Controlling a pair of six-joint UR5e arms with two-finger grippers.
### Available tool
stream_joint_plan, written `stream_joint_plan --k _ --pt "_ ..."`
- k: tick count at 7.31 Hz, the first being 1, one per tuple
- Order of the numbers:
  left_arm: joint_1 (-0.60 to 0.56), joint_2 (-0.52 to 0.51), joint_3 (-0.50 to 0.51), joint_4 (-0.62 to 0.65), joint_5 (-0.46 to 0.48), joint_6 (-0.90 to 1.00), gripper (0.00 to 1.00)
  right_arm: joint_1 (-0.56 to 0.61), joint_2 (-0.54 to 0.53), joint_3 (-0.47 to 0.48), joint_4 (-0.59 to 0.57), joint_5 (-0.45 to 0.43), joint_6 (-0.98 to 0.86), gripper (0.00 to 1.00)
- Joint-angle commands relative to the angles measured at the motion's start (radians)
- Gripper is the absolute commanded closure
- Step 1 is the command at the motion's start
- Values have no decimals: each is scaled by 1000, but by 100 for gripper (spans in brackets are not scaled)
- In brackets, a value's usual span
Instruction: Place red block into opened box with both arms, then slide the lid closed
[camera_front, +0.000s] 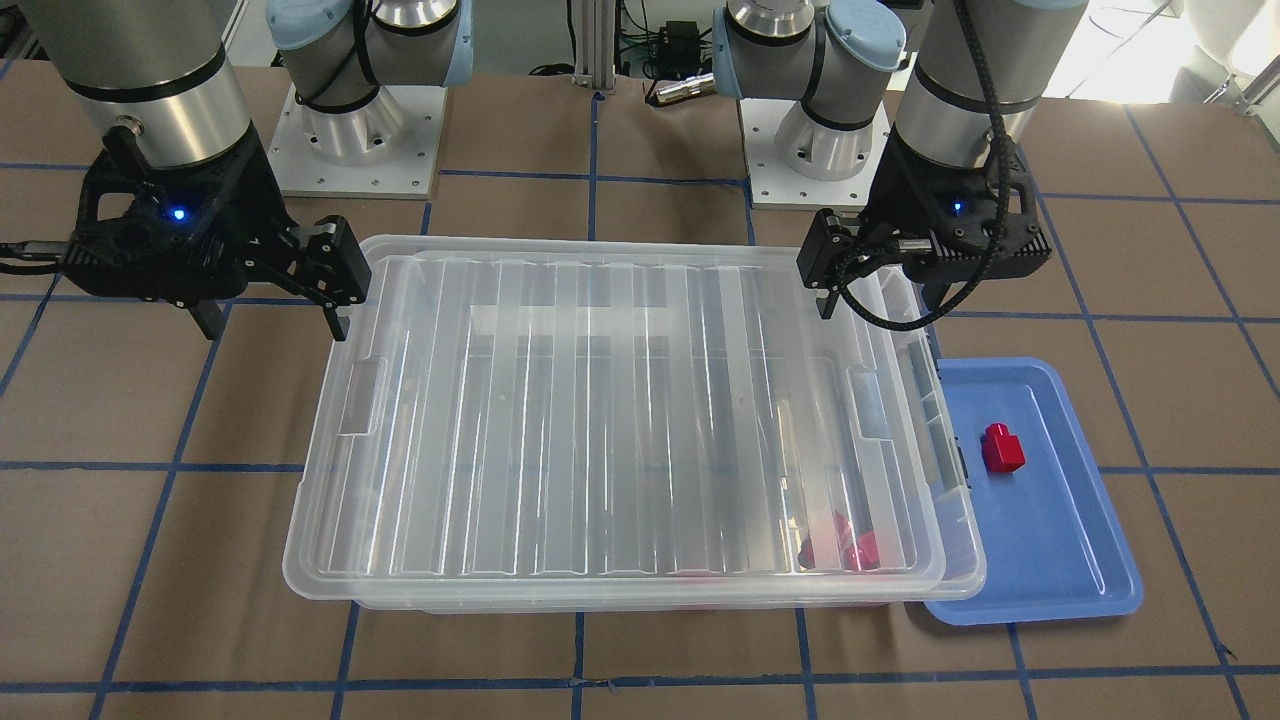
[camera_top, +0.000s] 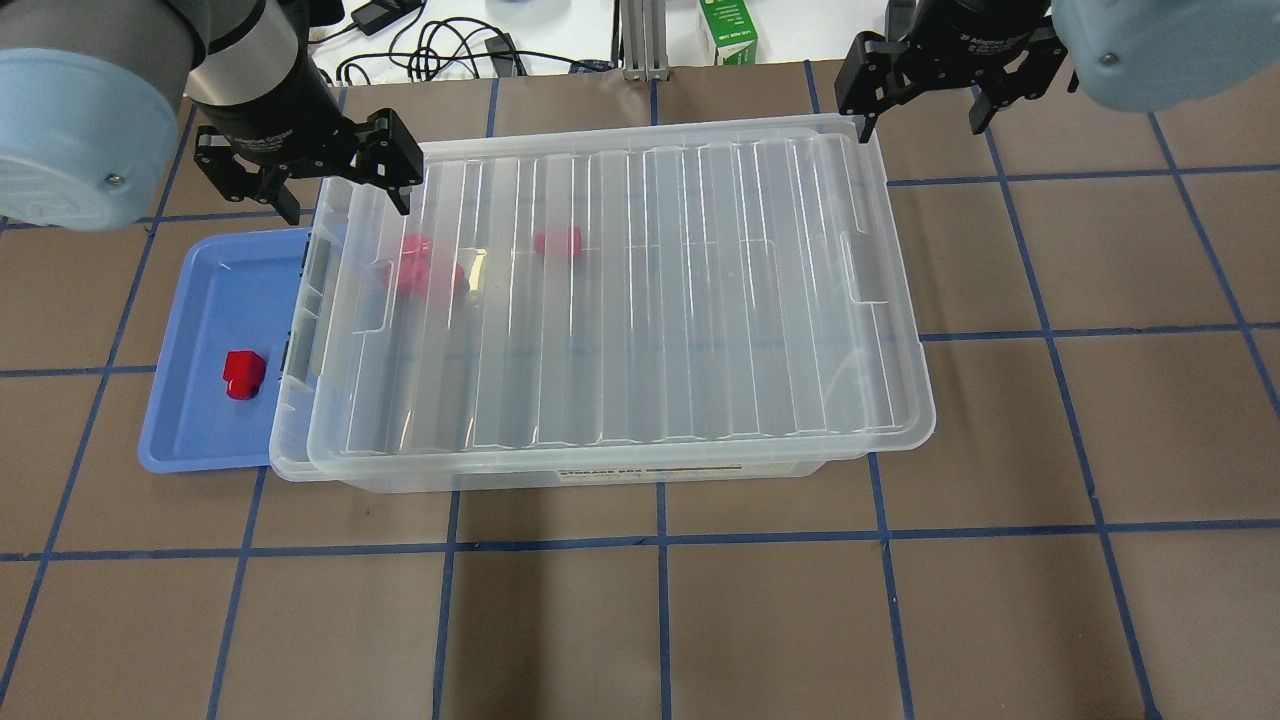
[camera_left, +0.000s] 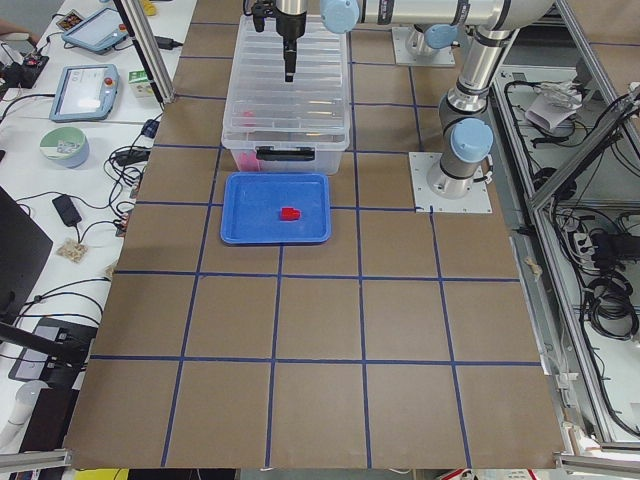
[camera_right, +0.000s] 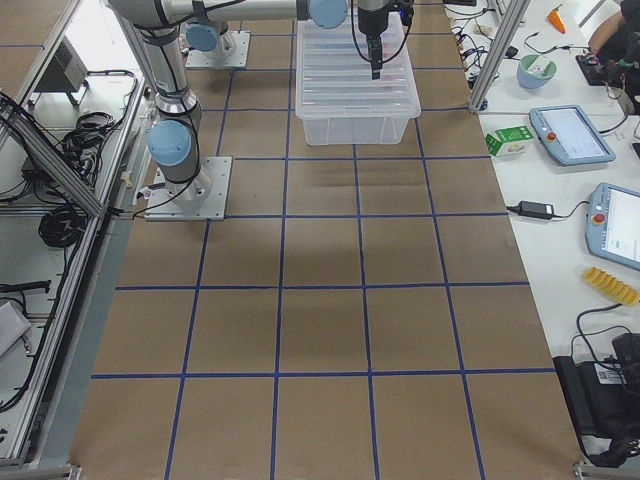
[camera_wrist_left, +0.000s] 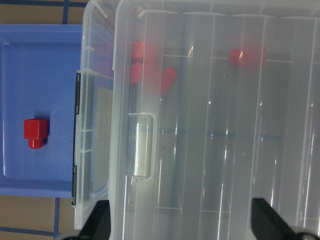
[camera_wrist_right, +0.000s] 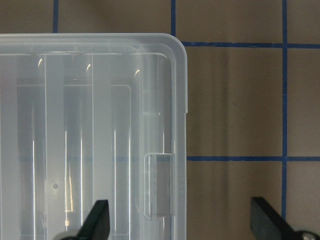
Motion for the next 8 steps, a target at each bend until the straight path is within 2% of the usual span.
stream_joint_plan --k 1,6,8 --pt "0 -5 -2 4 -3 -4 0 0 0 5 0 0 -1 0" --pt "3 -2 -2 4 -6 5 0 -3 16 13 -2 24 -3 0" --pt "11 3 9 0 0 18 0 -14 91 5 -29 20 -33 0"
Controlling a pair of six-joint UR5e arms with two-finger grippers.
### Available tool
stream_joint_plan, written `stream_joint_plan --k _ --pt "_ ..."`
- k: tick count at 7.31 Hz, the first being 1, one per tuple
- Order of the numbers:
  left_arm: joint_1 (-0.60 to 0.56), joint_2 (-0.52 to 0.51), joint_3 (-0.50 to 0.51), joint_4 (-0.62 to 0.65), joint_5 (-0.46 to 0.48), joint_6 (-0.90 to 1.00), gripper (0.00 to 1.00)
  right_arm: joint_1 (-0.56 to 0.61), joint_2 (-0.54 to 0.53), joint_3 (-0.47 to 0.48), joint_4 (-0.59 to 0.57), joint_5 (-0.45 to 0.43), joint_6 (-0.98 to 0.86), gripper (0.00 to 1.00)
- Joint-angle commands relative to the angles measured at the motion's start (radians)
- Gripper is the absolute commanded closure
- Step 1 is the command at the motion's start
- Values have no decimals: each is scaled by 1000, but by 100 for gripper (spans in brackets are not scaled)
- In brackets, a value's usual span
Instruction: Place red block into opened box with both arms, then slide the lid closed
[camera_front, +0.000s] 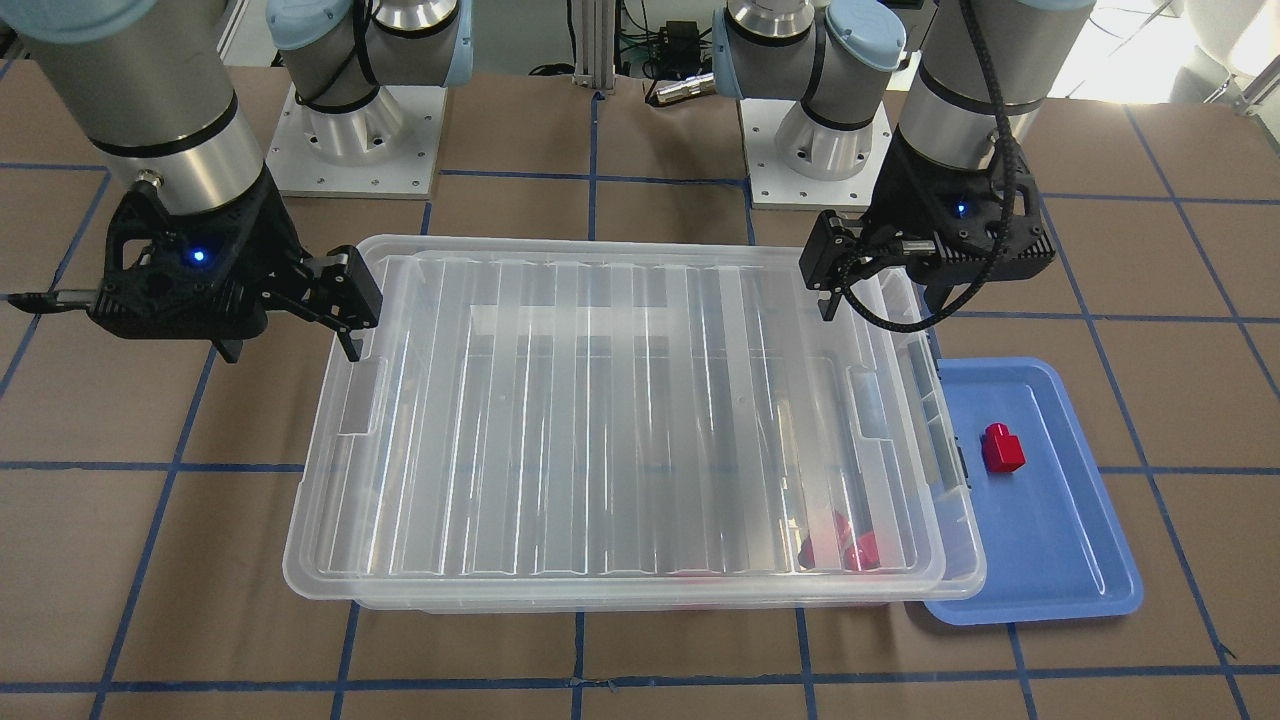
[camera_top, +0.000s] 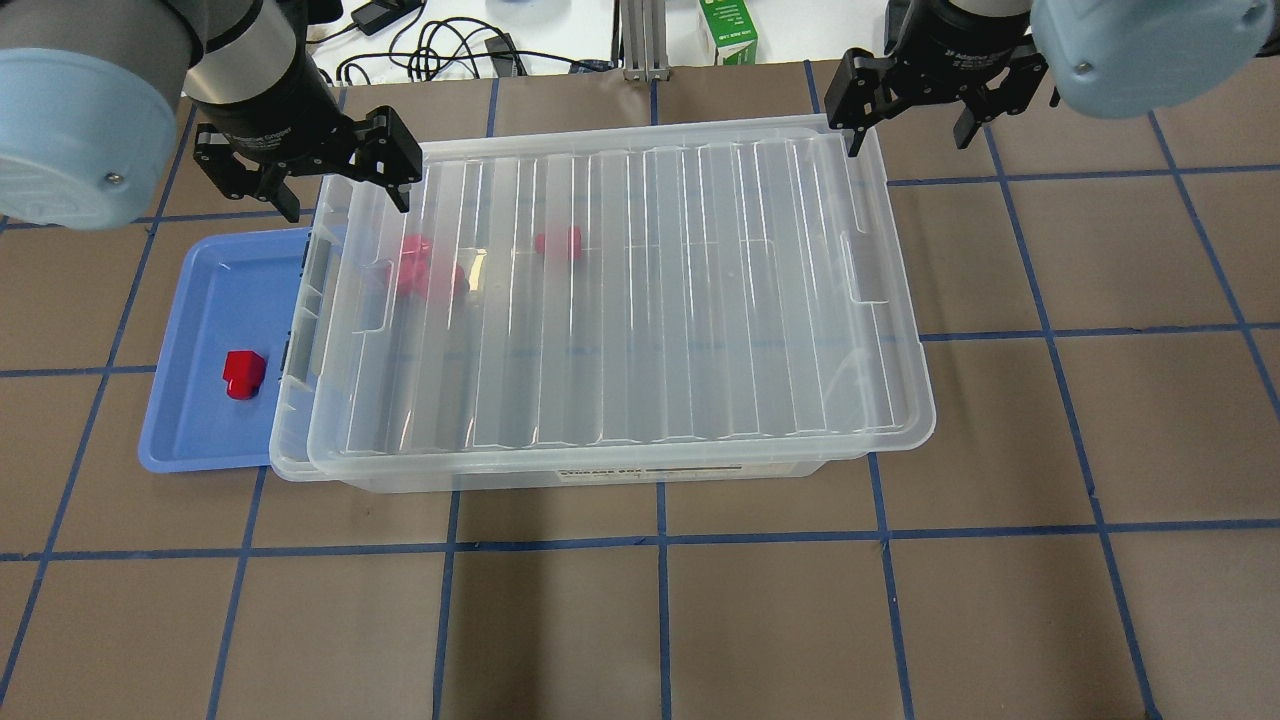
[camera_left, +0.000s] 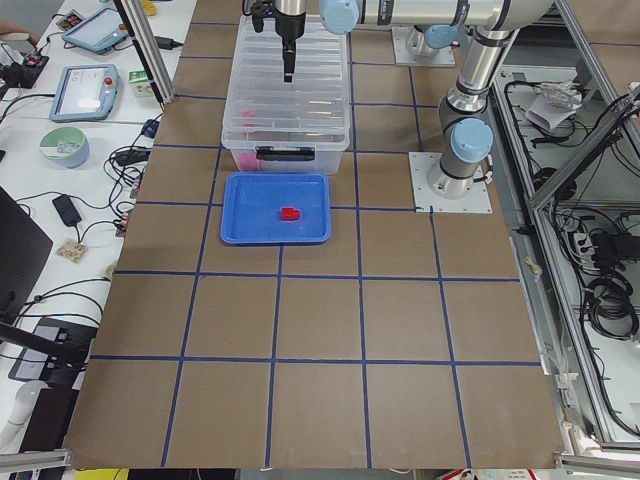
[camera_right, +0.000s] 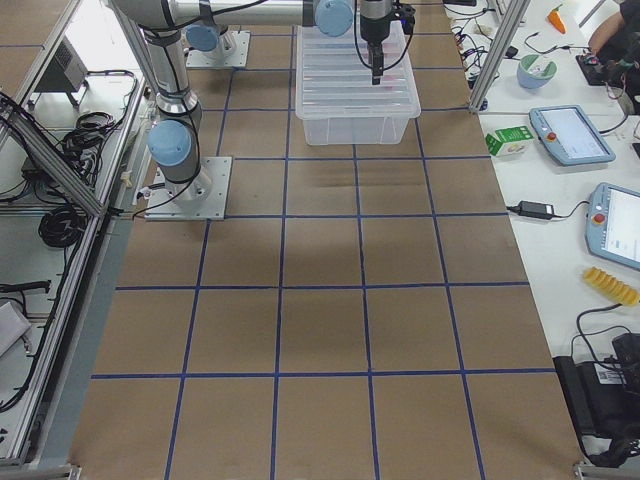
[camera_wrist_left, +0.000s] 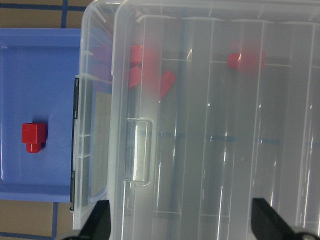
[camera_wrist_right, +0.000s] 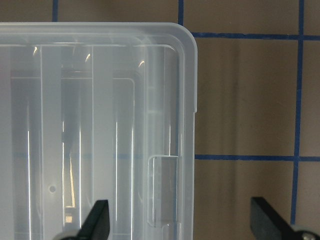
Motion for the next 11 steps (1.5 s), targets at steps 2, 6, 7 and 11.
stream_joint_plan --k 2,6,7,11 --pt "6 8 -3 -11 3 7 0 -15 135 7 -62 -1 -14 0" --pt "14 -4 -5 2 -6 9 0 -28 142 113 -128 -9 -35 3" --pt "25 4 -5 -8 -5 9 0 -35 120 153 -180 -12 -40 3" --pt "314 18 -5 -69 -64 405 0 -69 108 175 -196 -12 -95 3"
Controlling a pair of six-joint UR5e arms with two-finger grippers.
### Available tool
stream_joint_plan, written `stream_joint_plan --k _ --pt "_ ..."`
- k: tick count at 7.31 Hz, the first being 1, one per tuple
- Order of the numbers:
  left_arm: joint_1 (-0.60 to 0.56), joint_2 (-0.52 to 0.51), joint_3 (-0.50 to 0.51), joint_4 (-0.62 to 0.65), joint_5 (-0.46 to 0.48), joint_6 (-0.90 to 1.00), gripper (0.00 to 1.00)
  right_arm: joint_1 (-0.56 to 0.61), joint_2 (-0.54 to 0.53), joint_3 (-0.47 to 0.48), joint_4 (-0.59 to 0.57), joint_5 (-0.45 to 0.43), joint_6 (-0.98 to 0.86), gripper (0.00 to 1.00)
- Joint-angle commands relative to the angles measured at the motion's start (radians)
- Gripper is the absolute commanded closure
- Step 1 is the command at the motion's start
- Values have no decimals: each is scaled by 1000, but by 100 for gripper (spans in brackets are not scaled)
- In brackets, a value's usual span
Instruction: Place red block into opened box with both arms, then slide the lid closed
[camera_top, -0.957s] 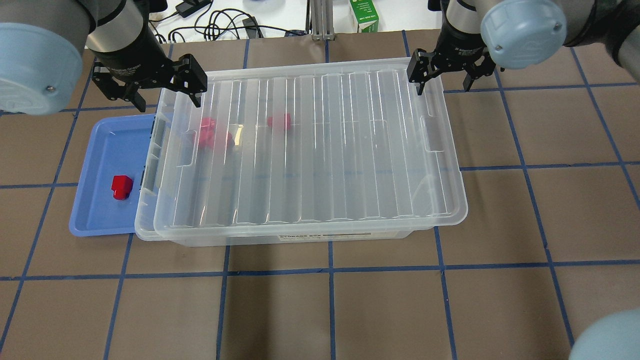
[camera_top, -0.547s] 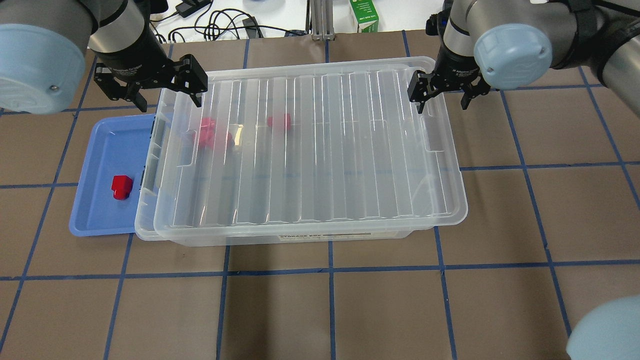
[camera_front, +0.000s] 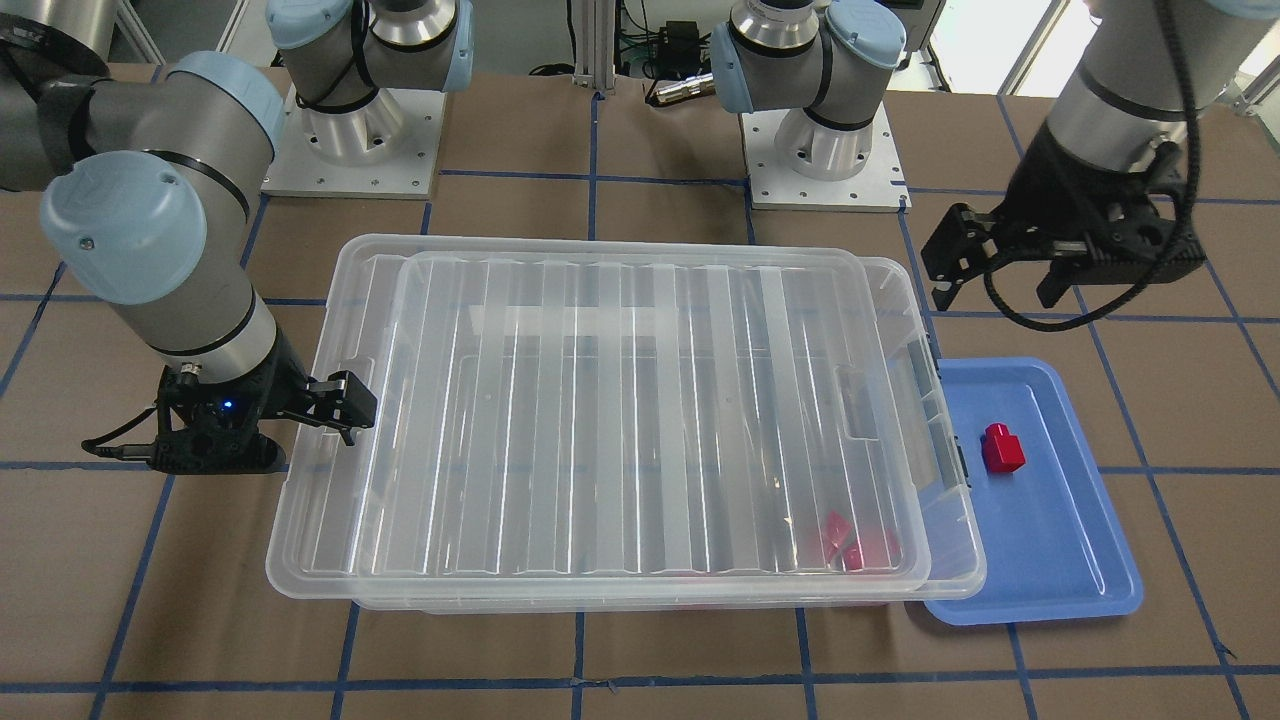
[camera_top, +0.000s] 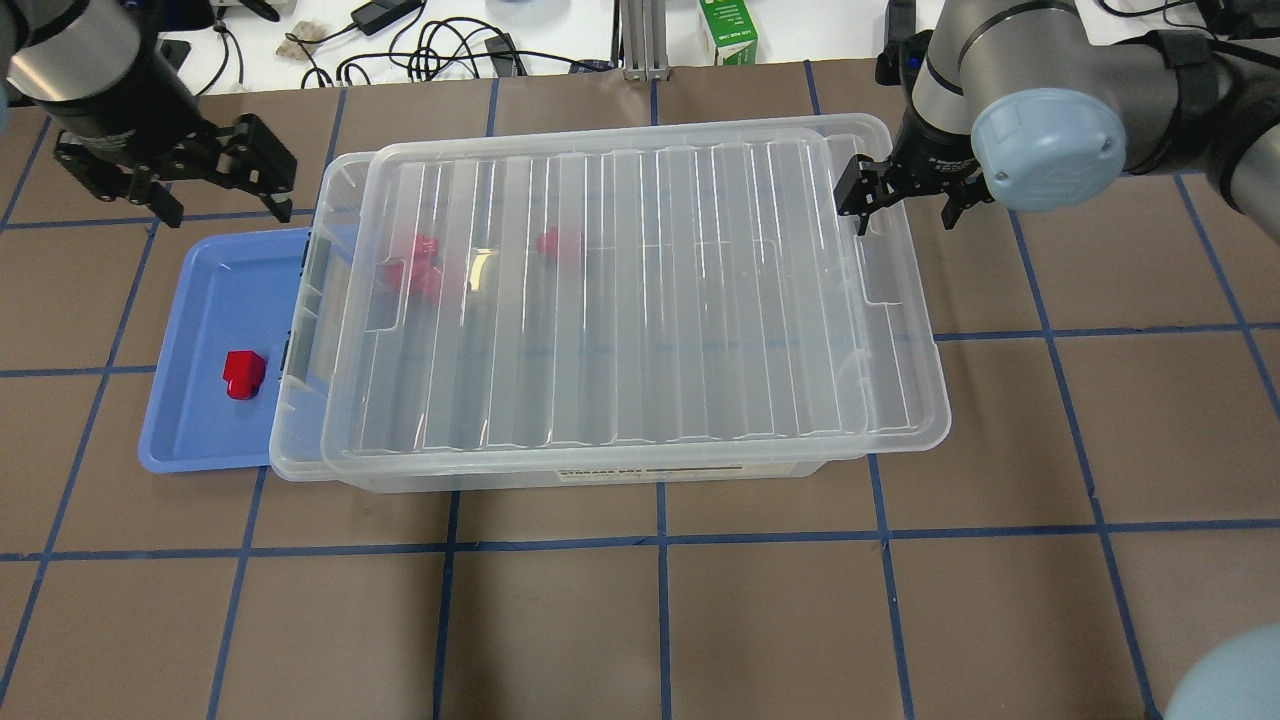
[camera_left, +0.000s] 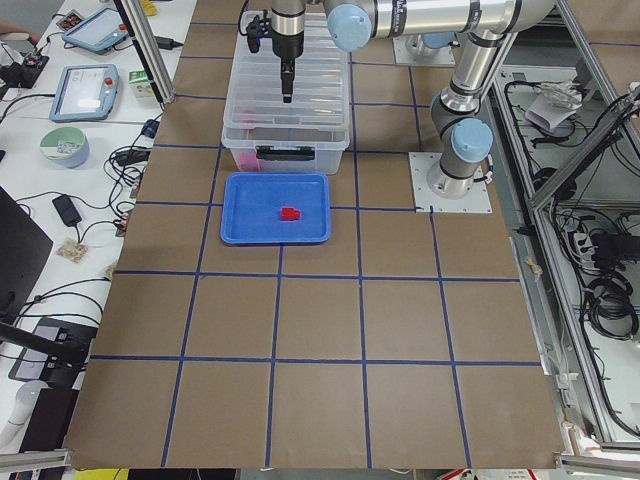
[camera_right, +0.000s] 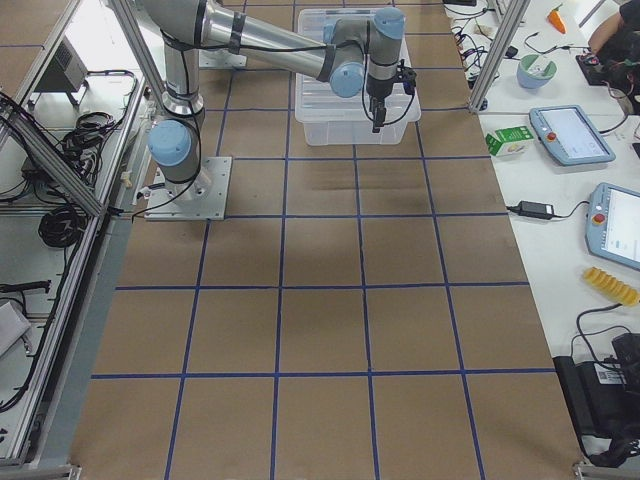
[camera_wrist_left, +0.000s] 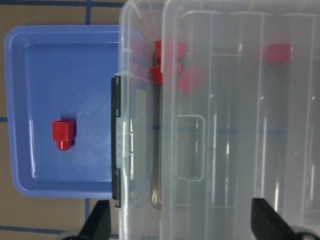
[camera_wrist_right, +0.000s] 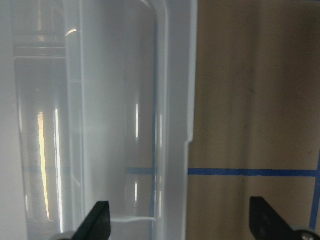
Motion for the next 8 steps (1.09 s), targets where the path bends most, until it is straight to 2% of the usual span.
stream_joint_plan --k 1,2,4,5,8 --pt "166 -38 -4 3 -91 174 0 -8 -3 2 -3 -2 -29 3" --pt "213 -76 -9 23 -124 196 0 -21 -3 2 -3 -3 -52 3" --pt "239 -160 -39 95 -131 261 0 -81 -3 2 -2 0 -127 3" --pt "245 -196 -71 206 -128 279 0 -103 -3 2 -3 1 -147 3" --pt "313 -256 -191 397 -127 312 0 -199 -3 2 -3 4 -272 3"
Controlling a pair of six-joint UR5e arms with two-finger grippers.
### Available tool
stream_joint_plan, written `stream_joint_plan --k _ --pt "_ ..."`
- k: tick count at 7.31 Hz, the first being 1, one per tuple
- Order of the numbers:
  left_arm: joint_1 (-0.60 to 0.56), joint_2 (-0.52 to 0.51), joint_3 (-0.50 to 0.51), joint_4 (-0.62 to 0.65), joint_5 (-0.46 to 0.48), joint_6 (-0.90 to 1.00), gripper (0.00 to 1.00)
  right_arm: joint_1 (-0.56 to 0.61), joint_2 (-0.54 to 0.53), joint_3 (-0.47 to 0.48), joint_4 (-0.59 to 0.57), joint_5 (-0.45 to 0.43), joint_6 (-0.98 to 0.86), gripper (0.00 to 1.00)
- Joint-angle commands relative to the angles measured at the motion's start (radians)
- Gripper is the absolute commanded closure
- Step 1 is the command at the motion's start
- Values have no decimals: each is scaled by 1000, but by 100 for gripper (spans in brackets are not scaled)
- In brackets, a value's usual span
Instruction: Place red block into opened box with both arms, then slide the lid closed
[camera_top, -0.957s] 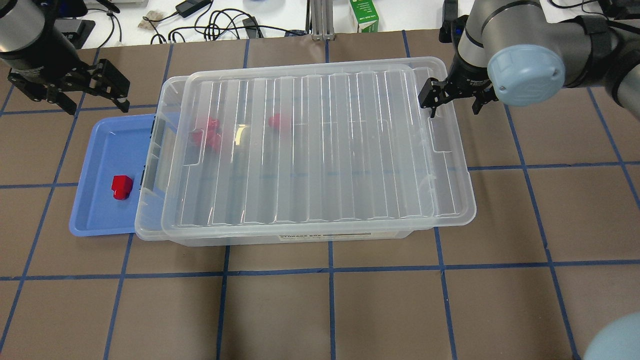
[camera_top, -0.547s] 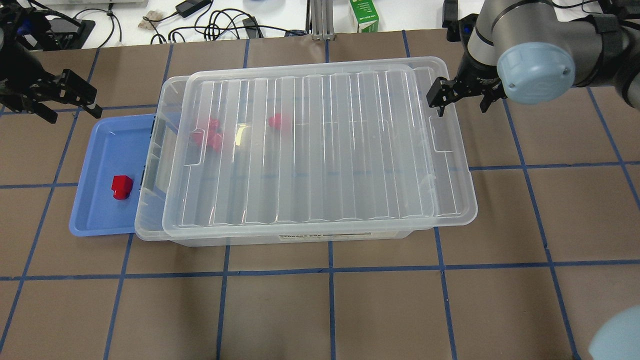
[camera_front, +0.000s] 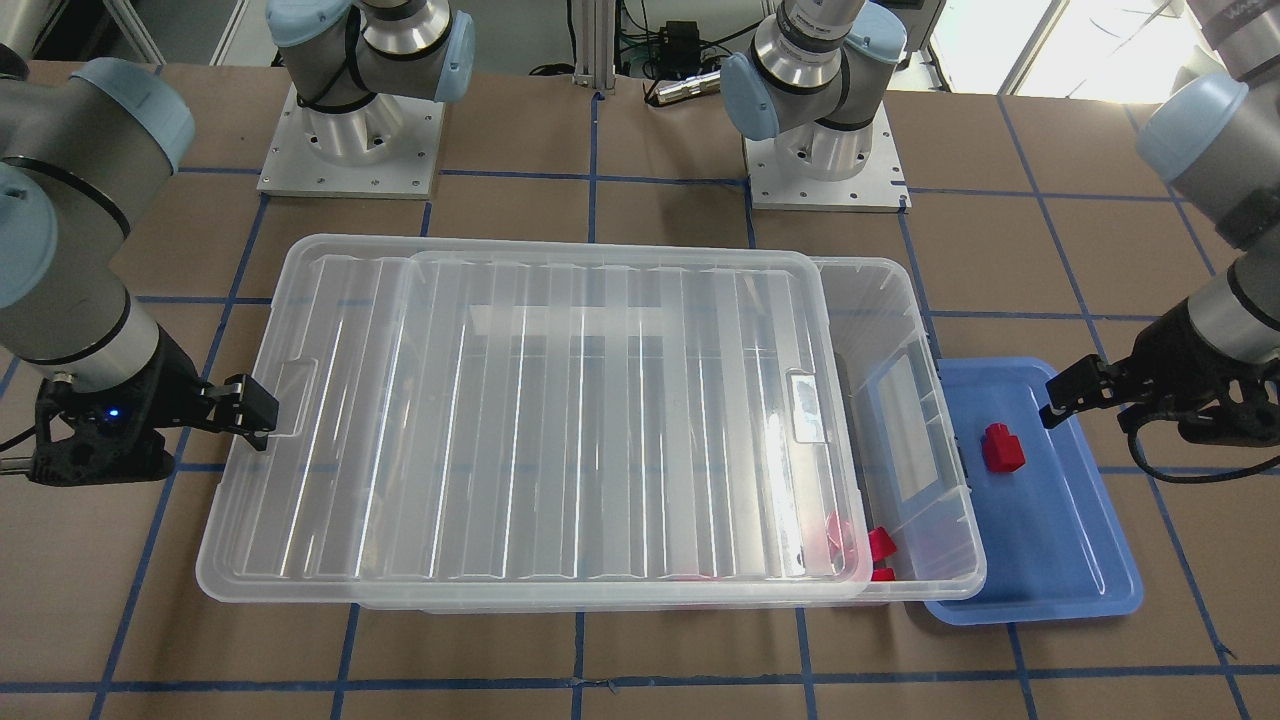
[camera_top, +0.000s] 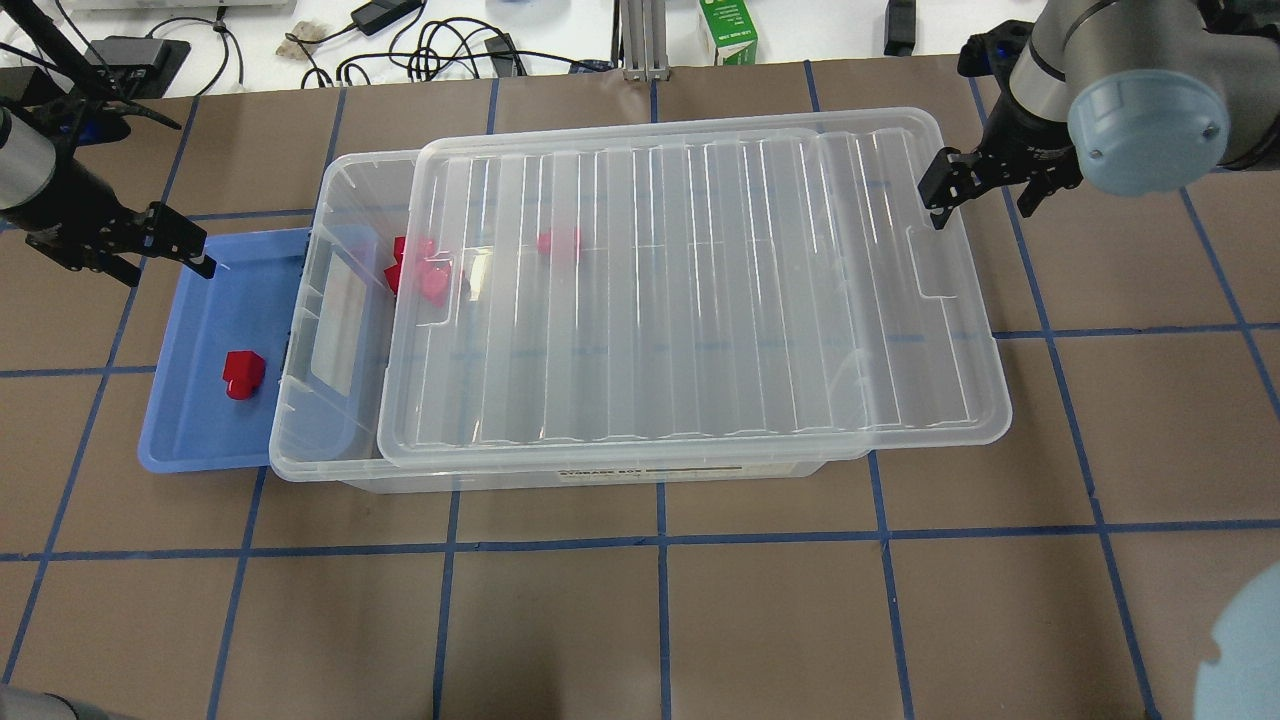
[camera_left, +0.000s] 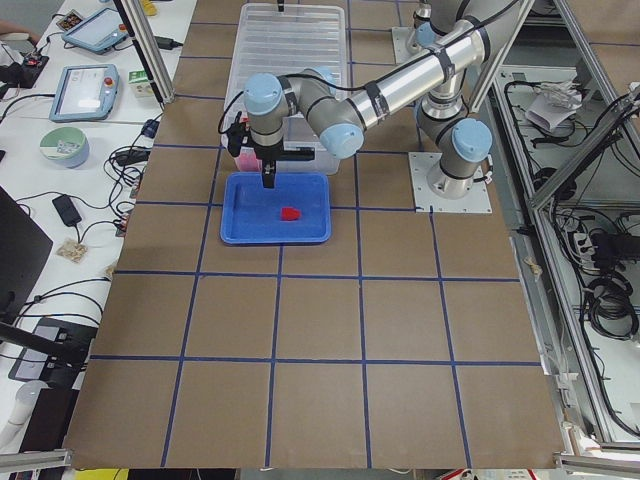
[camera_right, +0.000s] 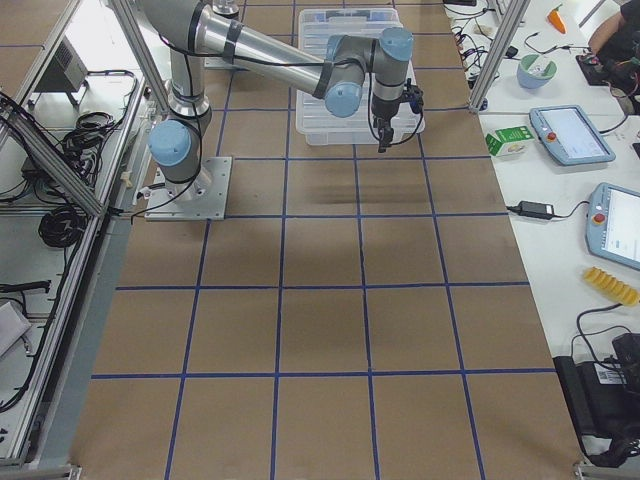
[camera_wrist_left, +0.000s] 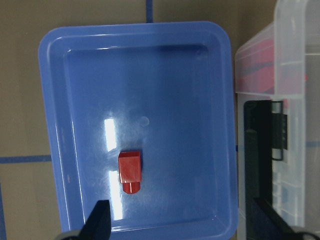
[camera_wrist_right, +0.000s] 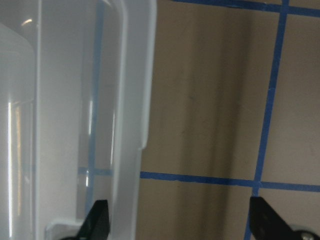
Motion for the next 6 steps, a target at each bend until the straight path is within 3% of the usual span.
stream_joint_plan --k 1,3,6 --pt "19 -45 -97 171 5 7 0 -84 2 -2 0 3 -113 3" --pt "19 -96 -143 259 6 8 0 -146 3 -2 -5 5 -208 3" --pt "22 -133 -151 281 11 6 0 -175 8 -3 -35 2 -257 2"
